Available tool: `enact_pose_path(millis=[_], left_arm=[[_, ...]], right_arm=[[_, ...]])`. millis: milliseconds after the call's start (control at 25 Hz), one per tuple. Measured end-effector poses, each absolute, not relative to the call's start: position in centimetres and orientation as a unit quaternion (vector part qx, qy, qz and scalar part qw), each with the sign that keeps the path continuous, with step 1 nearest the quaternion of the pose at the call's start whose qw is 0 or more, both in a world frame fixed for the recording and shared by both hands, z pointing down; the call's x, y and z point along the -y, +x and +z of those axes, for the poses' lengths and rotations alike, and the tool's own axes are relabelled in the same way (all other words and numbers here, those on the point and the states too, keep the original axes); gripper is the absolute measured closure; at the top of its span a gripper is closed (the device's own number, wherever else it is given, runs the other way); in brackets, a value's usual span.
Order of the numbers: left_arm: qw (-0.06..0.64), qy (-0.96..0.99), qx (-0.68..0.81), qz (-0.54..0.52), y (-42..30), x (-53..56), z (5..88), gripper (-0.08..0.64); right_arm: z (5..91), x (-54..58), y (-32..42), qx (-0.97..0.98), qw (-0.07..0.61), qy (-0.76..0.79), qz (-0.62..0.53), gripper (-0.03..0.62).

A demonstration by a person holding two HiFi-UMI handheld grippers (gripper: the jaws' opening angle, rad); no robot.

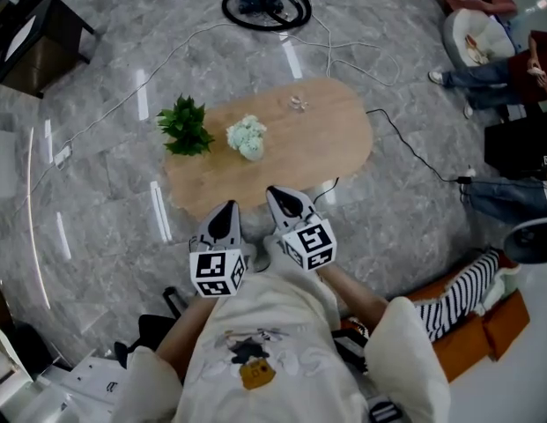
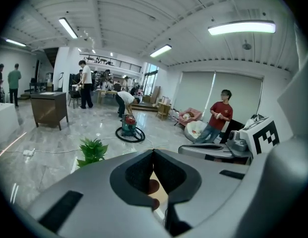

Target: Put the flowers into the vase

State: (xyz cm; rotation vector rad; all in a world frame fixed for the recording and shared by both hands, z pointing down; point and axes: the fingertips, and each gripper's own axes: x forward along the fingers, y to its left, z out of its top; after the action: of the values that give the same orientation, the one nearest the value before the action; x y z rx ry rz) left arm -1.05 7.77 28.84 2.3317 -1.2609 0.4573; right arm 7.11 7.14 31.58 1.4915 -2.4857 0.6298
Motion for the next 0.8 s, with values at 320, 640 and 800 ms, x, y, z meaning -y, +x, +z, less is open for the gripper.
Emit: enact_pose_path(millis=[320, 640, 800], left_arm=[[0.216, 0.843, 0.475, 0.132, -3.3, -7.7, 24.5, 0.551], [0.201, 0.848, 0.479, 0.107, -3.7, -8.4, 22.2, 0.551], [0.183, 0.861, 0.463, 0.102, -2.1, -8.8, 21.3, 0.551]], right_arm=[[26.5, -8.5, 4.9, 0.859, 0.074, 0.465, 0.201, 0.588], [22.8, -8.7, 2.7, 0.857, 0.027, 0.474, 0.200, 0.588], [21.8, -9.0, 2.0, 0.862, 0.015, 0.471, 0.186, 0.588]])
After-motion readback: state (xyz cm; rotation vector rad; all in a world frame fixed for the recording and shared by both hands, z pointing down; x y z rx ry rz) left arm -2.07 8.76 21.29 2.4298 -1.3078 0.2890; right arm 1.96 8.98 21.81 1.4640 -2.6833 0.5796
